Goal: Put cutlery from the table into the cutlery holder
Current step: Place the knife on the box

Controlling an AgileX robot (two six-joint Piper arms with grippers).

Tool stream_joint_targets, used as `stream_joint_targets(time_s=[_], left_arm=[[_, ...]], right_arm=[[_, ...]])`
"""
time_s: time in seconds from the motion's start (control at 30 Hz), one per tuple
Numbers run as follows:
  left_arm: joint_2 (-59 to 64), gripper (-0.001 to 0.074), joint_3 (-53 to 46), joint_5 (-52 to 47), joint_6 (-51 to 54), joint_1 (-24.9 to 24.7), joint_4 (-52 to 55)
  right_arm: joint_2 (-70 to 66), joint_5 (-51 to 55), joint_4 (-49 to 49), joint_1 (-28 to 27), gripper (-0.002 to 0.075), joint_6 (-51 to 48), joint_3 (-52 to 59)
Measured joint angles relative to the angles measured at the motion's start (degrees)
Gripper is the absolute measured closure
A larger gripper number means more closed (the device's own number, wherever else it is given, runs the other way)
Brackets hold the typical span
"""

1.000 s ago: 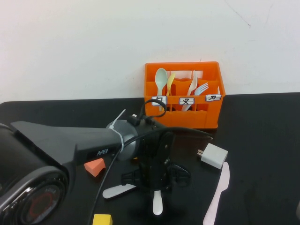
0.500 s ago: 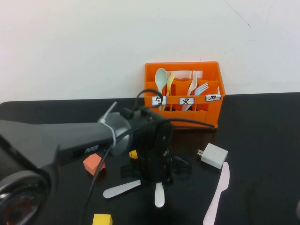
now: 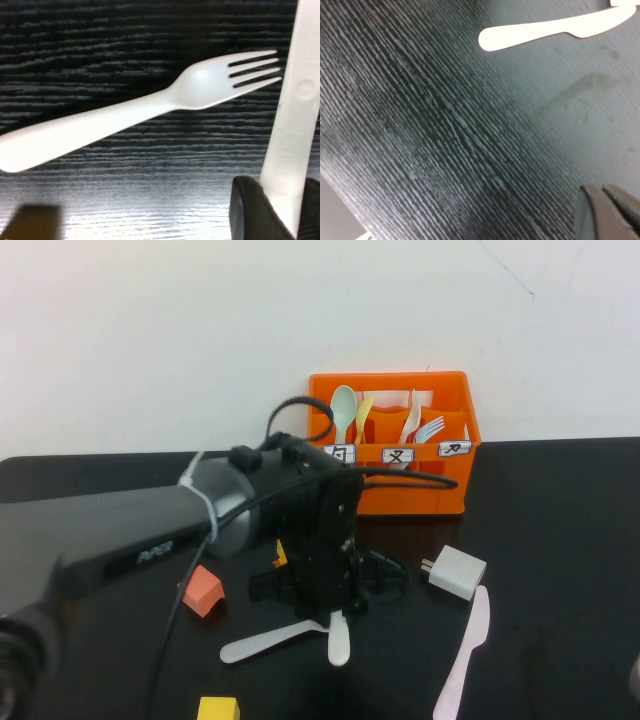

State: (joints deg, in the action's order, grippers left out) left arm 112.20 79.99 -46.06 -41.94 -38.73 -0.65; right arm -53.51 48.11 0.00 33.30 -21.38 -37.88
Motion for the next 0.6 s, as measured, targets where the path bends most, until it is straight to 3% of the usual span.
stream_joint_targets(time_s=[0.27, 0.6], left_arm=[[-7.4, 0.0586, 0.0, 2.2, 0.1, 0.0, 0.6], [-12.9, 0.0586, 0.0, 19.2, 0.7, 0.0, 6.6]], right_arm=[[0.0, -2.1, 0.0, 0.0, 0.0728, 0.4, 0.0], [0.0, -3.5, 0.4, 0.0, 0.0728, 0.7, 0.0]])
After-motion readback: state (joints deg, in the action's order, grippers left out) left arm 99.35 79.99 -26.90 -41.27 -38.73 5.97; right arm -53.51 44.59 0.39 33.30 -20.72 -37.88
